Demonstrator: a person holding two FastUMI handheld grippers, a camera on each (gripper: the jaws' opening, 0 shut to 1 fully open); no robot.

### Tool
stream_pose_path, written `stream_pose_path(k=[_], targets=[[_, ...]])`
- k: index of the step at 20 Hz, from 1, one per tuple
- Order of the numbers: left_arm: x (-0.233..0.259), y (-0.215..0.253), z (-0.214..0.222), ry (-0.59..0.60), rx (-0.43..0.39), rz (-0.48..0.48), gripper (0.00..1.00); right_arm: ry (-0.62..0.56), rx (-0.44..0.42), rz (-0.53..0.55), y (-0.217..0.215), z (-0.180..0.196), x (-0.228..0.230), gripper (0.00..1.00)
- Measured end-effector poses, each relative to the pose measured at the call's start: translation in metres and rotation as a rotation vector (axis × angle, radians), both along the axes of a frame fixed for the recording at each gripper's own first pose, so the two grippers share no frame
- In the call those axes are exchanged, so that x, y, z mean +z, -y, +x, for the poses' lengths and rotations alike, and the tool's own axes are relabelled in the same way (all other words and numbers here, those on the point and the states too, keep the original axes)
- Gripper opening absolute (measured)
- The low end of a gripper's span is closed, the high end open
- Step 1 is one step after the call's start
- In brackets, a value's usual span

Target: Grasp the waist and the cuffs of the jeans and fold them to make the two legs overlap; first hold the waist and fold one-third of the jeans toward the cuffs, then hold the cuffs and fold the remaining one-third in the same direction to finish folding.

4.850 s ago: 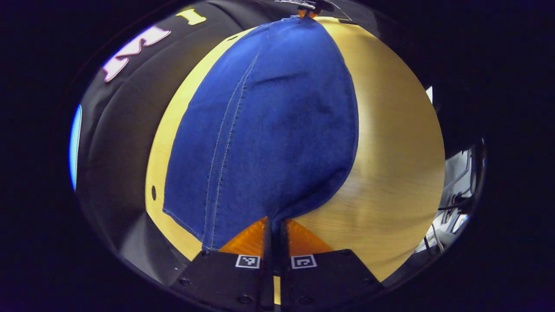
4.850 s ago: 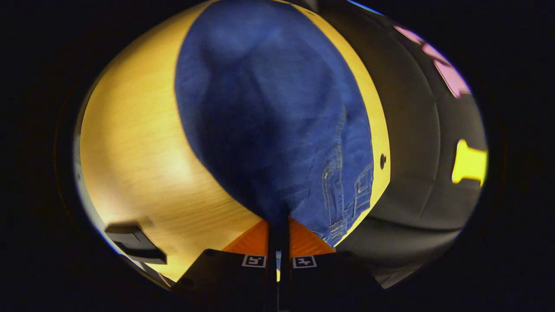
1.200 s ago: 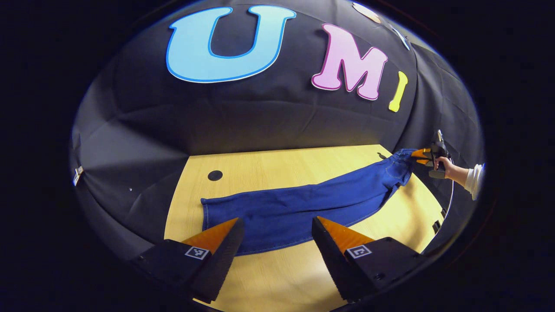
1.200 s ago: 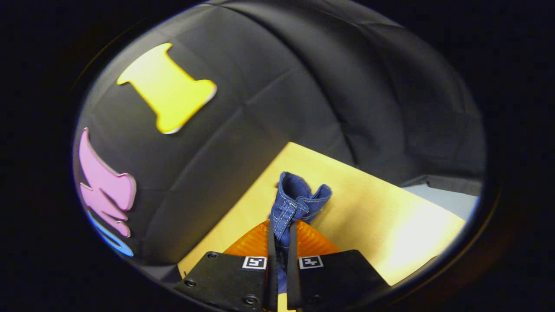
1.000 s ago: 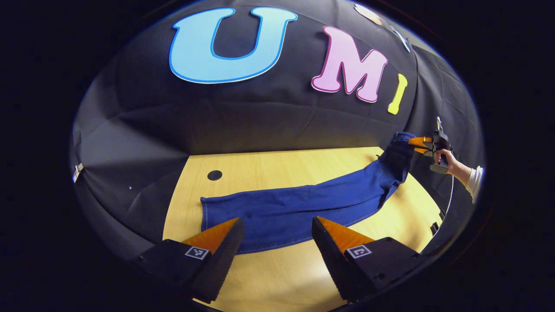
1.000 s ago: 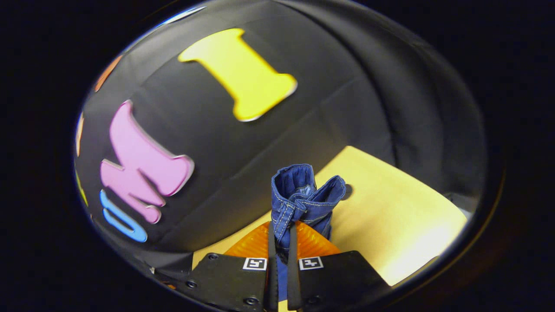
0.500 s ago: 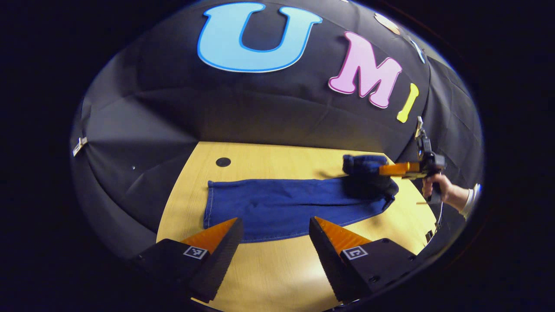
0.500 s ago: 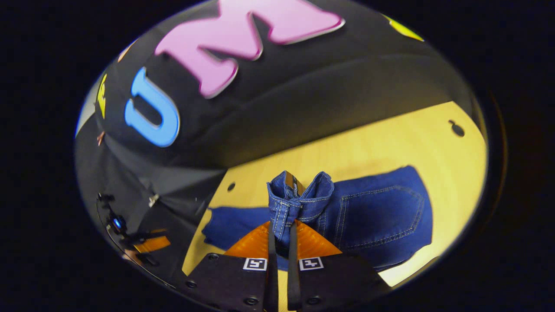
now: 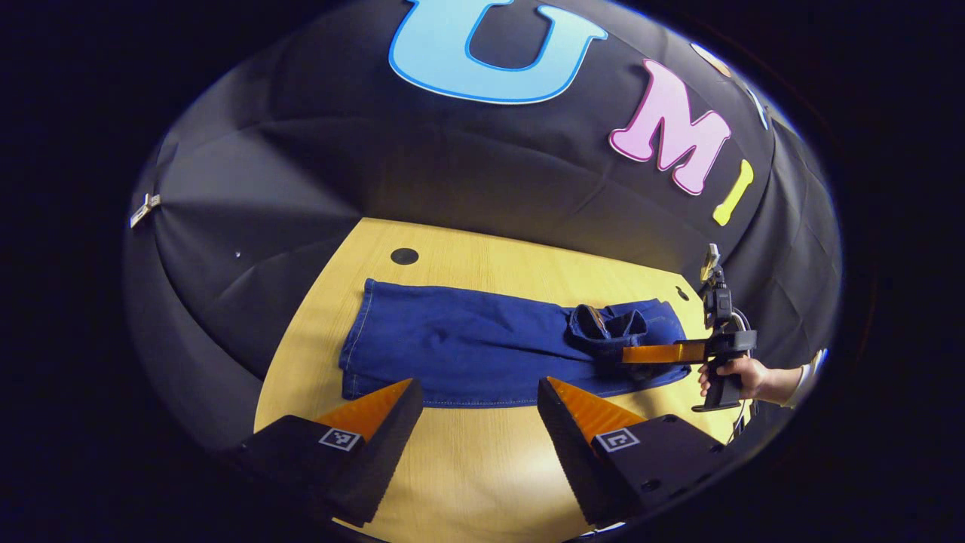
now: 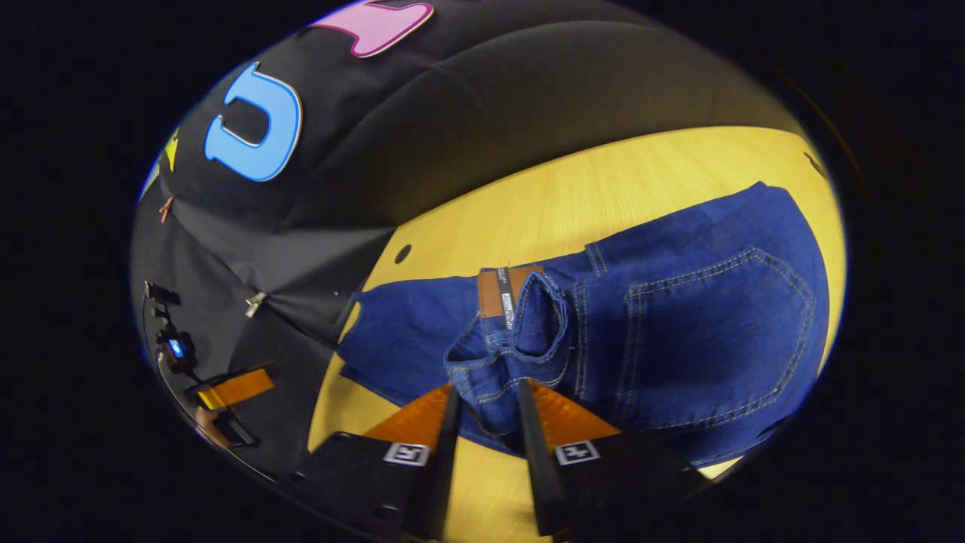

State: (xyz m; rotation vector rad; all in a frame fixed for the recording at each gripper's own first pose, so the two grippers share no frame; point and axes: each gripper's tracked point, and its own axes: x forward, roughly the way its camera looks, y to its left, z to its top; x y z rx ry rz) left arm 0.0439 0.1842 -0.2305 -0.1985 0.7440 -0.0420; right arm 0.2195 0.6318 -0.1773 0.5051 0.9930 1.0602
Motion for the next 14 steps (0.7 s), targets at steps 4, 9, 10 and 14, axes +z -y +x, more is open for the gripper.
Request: stream_pose_path(k=[4, 9, 10, 14], targets=[[-0.011, -0.018, 0.013, -0.022, 0.027, 0.001, 0.97, 0.004, 0.047, 0.117, 0.010, -0.015, 0.048, 0.95], [-0.043, -0.064, 0.033, -0.141, 0.102, 0.025, 0.97, 0.172, 0.105, 0.144, 0.067, -0.022, 0.094, 0.95], [-0.054, -0.076, 0.034, -0.193, 0.119, 0.046, 0.96, 0.193, 0.109, 0.133, 0.078, -0.022, 0.096, 0.95], [-0.106, -0.109, 0.034, -0.412, 0.216, 0.055, 0.97, 0.198, 0.068, 0.141, 0.105, -0.012, 0.104, 0.95]])
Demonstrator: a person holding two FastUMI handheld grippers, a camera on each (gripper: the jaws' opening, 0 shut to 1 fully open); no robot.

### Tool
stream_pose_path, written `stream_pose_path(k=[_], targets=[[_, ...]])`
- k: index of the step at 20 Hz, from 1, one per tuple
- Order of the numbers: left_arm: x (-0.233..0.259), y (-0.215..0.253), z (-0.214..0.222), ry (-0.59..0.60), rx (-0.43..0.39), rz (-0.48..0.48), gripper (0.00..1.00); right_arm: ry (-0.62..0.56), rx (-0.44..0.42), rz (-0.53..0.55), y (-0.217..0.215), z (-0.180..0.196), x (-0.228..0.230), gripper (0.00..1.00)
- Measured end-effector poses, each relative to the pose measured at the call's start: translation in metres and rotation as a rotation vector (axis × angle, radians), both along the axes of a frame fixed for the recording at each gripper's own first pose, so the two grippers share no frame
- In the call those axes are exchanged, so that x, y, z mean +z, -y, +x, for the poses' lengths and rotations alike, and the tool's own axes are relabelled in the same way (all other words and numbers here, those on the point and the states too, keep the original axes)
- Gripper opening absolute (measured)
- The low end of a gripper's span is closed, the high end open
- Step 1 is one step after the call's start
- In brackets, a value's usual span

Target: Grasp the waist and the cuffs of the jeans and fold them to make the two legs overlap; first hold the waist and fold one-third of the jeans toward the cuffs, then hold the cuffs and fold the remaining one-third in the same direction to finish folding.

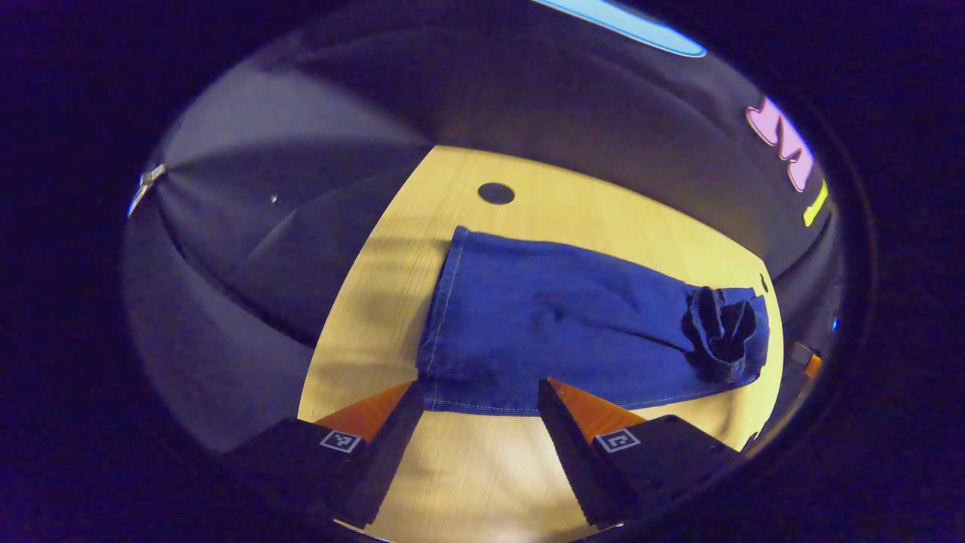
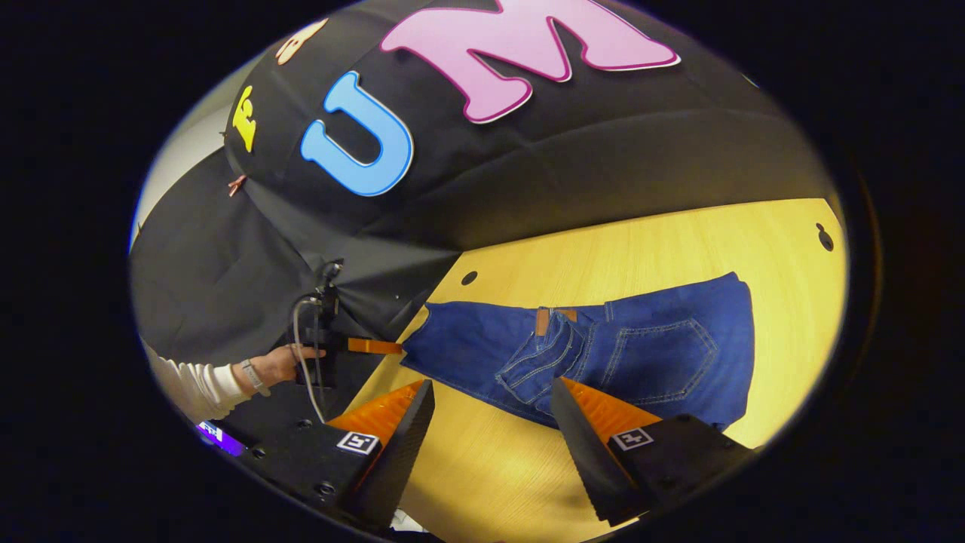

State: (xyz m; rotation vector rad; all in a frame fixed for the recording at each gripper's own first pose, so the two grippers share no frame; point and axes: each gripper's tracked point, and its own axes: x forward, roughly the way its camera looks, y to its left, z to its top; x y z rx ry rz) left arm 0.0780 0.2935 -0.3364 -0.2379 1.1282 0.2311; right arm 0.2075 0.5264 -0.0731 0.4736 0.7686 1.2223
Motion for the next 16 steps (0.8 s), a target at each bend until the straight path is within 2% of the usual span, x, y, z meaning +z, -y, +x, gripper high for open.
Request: stream_pose_path(k=[3, 4, 5, 6, 7, 9, 12, 15, 16], targets=[[-0.017, 0.003, 0.006, -0.054, 0.089, -0.098, 0.97, -0.001, -0.044, -0.015, 0.014, 0.009, -0.006, 0.95], [-0.017, 0.000, 0.008, -0.055, 0.102, -0.099, 0.97, -0.003, -0.049, -0.024, 0.017, 0.011, -0.010, 0.95], [-0.021, -0.002, 0.011, -0.065, 0.098, -0.093, 0.97, -0.005, -0.052, -0.030, 0.018, 0.012, -0.012, 0.95], [-0.025, -0.005, 0.012, -0.083, 0.093, -0.083, 0.93, -0.006, -0.054, -0.034, 0.021, 0.013, -0.012, 0.95], [-0.024, -0.003, 0.012, -0.098, 0.088, -0.070, 0.97, -0.002, -0.057, -0.033, 0.023, 0.015, -0.012, 0.96], [-0.024, -0.005, 0.013, -0.119, 0.082, -0.054, 0.96, 0.000, -0.068, -0.034, 0.027, 0.020, -0.010, 0.95], [-0.024, -0.023, 0.016, -0.128, 0.067, 0.022, 0.96, -0.013, -0.086, -0.032, 0.027, 0.028, -0.011, 0.95], [-0.038, -0.020, 0.016, -0.163, 0.052, 0.013, 0.97, -0.028, -0.090, -0.034, 0.024, 0.031, -0.014, 0.95], [-0.044, -0.019, 0.011, -0.210, 0.066, 0.010, 0.97, -0.034, -0.090, -0.036, 0.023, 0.031, -0.015, 0.95]])
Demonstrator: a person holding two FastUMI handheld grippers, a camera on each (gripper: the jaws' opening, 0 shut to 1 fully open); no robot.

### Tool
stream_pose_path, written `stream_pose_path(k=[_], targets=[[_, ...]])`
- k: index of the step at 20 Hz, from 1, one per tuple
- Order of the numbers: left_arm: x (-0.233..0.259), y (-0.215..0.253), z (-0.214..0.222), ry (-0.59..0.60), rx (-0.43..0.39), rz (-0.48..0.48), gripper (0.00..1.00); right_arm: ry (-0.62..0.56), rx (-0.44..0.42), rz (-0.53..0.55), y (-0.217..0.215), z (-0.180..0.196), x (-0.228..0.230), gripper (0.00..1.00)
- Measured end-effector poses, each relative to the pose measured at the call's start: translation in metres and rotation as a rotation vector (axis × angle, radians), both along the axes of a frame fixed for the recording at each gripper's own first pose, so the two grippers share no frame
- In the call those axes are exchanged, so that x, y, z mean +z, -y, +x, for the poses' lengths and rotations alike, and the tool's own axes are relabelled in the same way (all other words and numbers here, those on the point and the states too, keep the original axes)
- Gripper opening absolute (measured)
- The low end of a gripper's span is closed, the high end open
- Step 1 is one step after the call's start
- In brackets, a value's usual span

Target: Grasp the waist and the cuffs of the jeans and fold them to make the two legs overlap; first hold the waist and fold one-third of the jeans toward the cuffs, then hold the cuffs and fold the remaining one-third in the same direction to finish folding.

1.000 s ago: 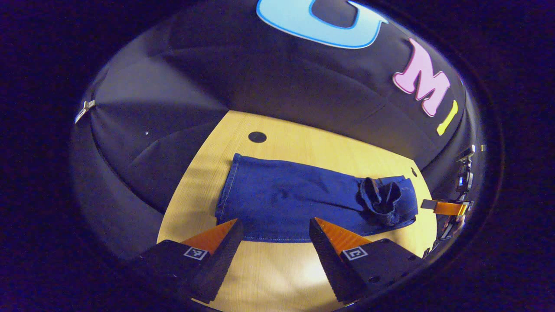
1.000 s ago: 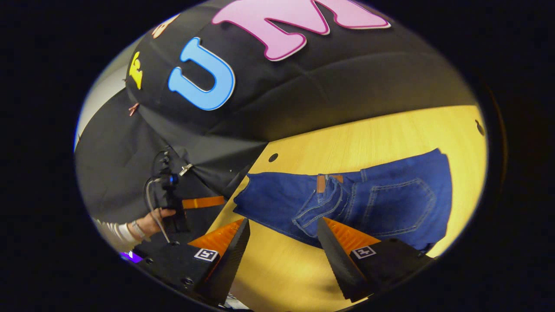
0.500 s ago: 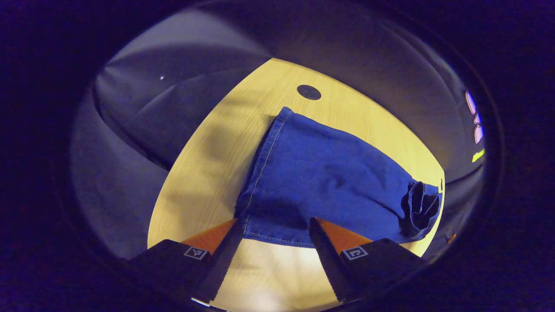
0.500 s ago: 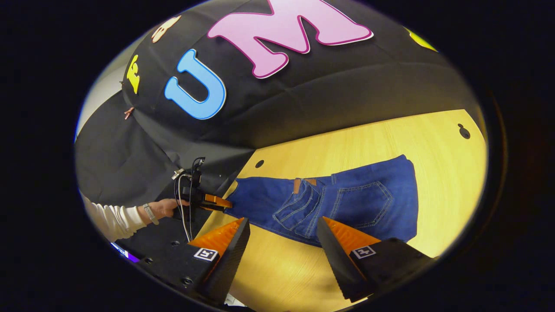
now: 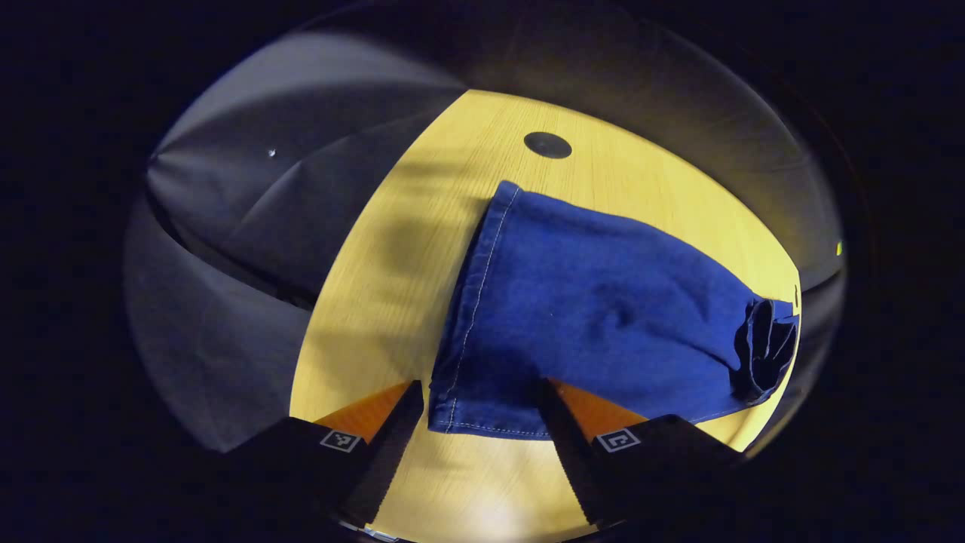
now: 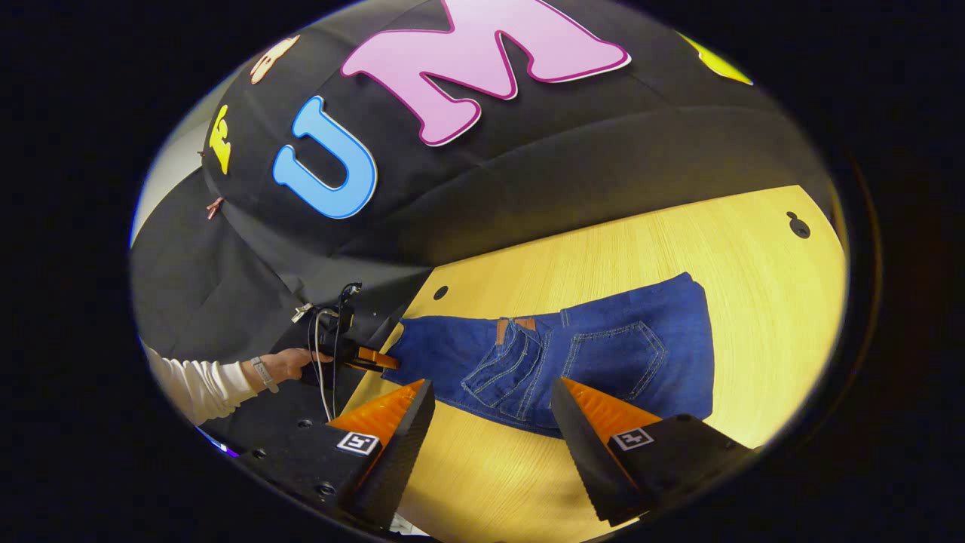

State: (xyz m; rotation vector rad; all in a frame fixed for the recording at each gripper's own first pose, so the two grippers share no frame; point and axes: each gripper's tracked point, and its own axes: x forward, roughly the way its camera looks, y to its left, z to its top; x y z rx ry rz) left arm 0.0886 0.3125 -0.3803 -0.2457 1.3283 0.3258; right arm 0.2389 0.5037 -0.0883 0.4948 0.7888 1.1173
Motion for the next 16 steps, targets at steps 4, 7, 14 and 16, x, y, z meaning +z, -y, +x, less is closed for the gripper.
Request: stream_pose_path(k=[4, 7, 14, 16], targets=[[0.000, 0.003, 0.003, -0.030, -0.103, 0.014, 0.97, -0.013, -0.001, 0.002, -0.003, 0.000, 0.000, 0.95], [0.000, 0.003, 0.005, -0.040, -0.122, 0.010, 0.98, -0.007, -0.003, -0.003, 0.000, 0.001, 0.000, 0.95], [0.005, 0.021, 0.014, -0.016, -0.190, -0.040, 0.65, 0.013, -0.007, -0.028, 0.011, 0.004, -0.003, 0.95], [0.000, 0.025, 0.020, 0.001, -0.165, -0.044, 0.22, 0.014, -0.007, -0.021, 0.010, 0.004, -0.001, 0.95]])
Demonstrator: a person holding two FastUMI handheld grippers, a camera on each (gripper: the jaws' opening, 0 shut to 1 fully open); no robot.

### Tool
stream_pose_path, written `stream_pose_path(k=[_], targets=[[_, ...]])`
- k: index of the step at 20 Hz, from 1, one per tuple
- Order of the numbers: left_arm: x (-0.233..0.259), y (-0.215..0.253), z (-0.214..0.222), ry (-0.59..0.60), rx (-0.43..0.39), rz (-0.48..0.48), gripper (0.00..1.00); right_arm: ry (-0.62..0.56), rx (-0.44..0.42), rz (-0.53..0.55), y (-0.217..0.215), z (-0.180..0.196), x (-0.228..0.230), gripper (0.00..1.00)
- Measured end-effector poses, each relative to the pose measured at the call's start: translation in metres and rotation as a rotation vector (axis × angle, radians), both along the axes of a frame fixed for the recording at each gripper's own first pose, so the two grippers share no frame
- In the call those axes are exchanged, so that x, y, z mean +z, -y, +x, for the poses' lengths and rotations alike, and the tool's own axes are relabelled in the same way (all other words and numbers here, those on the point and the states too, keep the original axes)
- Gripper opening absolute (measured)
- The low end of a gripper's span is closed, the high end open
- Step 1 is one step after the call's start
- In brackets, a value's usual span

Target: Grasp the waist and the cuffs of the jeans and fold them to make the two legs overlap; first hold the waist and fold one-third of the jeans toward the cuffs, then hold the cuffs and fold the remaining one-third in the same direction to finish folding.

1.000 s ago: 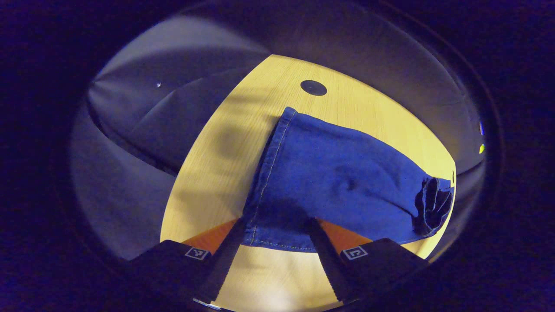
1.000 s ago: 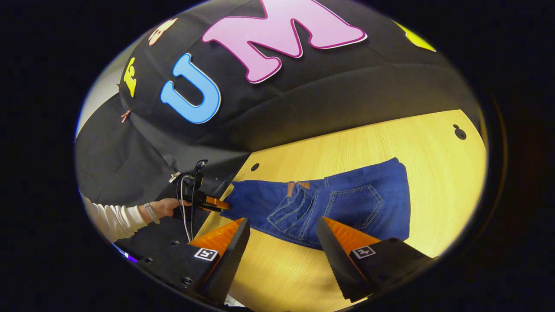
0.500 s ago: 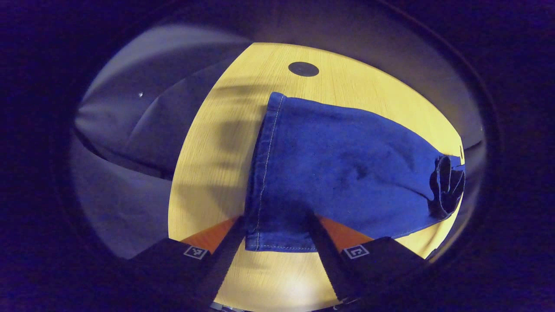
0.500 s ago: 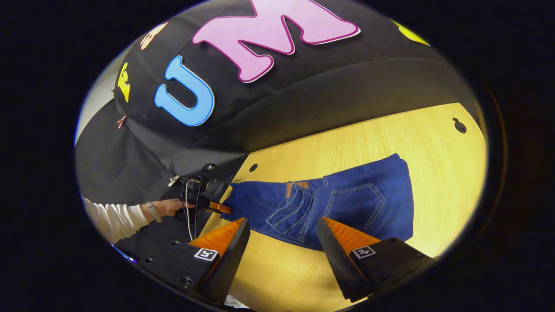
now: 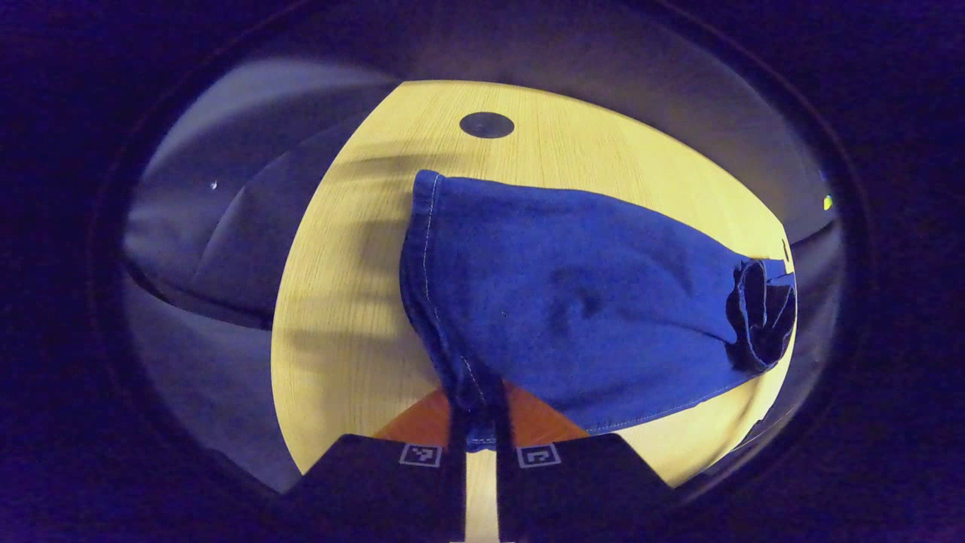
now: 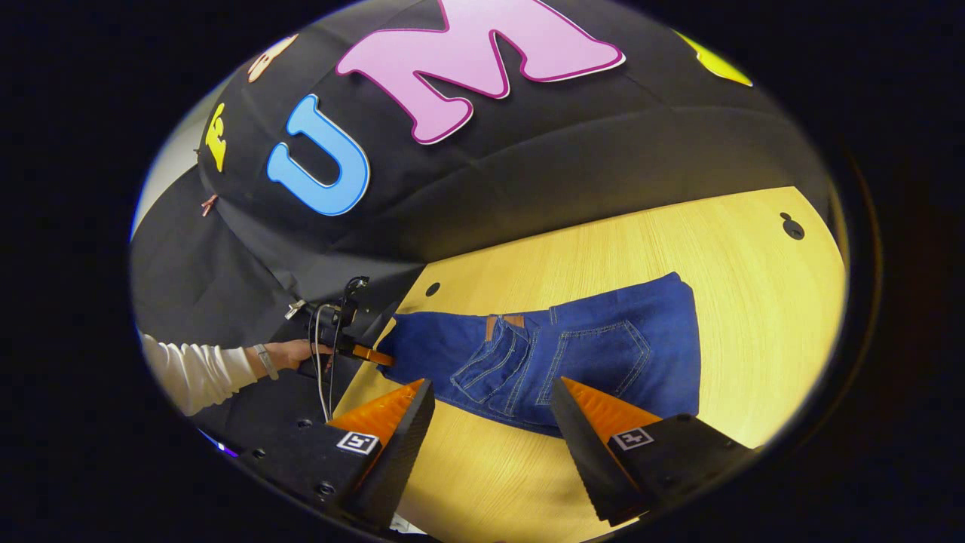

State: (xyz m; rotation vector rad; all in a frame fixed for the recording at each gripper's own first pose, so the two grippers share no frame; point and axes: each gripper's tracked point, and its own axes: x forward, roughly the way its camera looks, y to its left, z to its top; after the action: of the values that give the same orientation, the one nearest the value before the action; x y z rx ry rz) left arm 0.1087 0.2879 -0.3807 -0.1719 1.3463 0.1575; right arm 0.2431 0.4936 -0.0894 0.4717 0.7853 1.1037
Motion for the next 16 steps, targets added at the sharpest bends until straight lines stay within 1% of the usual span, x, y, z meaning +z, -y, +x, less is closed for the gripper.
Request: stream_pose_path(k=[1, 2, 3, 4, 5, 6, 7, 9, 11, 12, 13, 14, 16], targets=[[0.004, 0.000, 0.000, 0.013, 0.008, -0.003, 0.18, 0.001, 0.000, 0.004, 0.000, 0.000, 0.001, 0.95], [0.004, 0.001, -0.001, 0.019, 0.021, -0.012, 0.09, 0.003, 0.001, 0.005, 0.001, 0.000, 0.001, 0.95], [0.004, 0.002, 0.001, 0.023, 0.050, -0.017, 0.06, 0.004, 0.000, 0.003, 0.002, 0.001, 0.001, 0.95], [0.007, 0.006, 0.000, 0.020, 0.052, -0.019, 0.06, 0.005, -0.002, 0.001, 0.004, 0.001, 0.002, 0.96], [0.016, 0.009, 0.002, 0.047, 0.031, -0.020, 0.06, 0.010, -0.009, 0.004, 0.007, 0.004, 0.004, 0.95], [0.028, 0.017, 0.006, 0.081, -0.001, -0.027, 0.06, 0.015, -0.020, 0.011, 0.010, 0.007, 0.007, 0.96], [0.053, 0.031, 0.015, 0.131, -0.039, -0.034, 0.06, 0.015, -0.032, 0.020, 0.013, 0.010, 0.011, 0.96], [0.105, 0.068, 0.034, 0.246, -0.071, -0.098, 0.06, 0.020, -0.061, 0.035, 0.022, 0.016, 0.019, 0.95], [0.160, 0.109, 0.051, 0.367, -0.126, -0.160, 0.06, 0.032, -0.086, 0.046, 0.032, 0.020, 0.026, 0.95], [0.183, 0.134, 0.055, 0.415, -0.167, -0.181, 0.06, 0.036, -0.096, 0.051, 0.039, 0.020, 0.030, 0.95], [0.207, 0.157, 0.049, 0.449, -0.214, -0.202, 0.06, 0.042, -0.104, 0.057, 0.044, 0.020, 0.034, 0.95], [0.221, 0.185, 0.053, 0.483, -0.258, -0.225, 0.06, 0.050, -0.114, 0.064, 0.050, 0.020, 0.039, 0.95], [0.260, 0.237, 0.047, 0.532, -0.341, -0.295, 0.06, 0.060, -0.134, 0.068, 0.066, 0.019, 0.045, 0.95]])
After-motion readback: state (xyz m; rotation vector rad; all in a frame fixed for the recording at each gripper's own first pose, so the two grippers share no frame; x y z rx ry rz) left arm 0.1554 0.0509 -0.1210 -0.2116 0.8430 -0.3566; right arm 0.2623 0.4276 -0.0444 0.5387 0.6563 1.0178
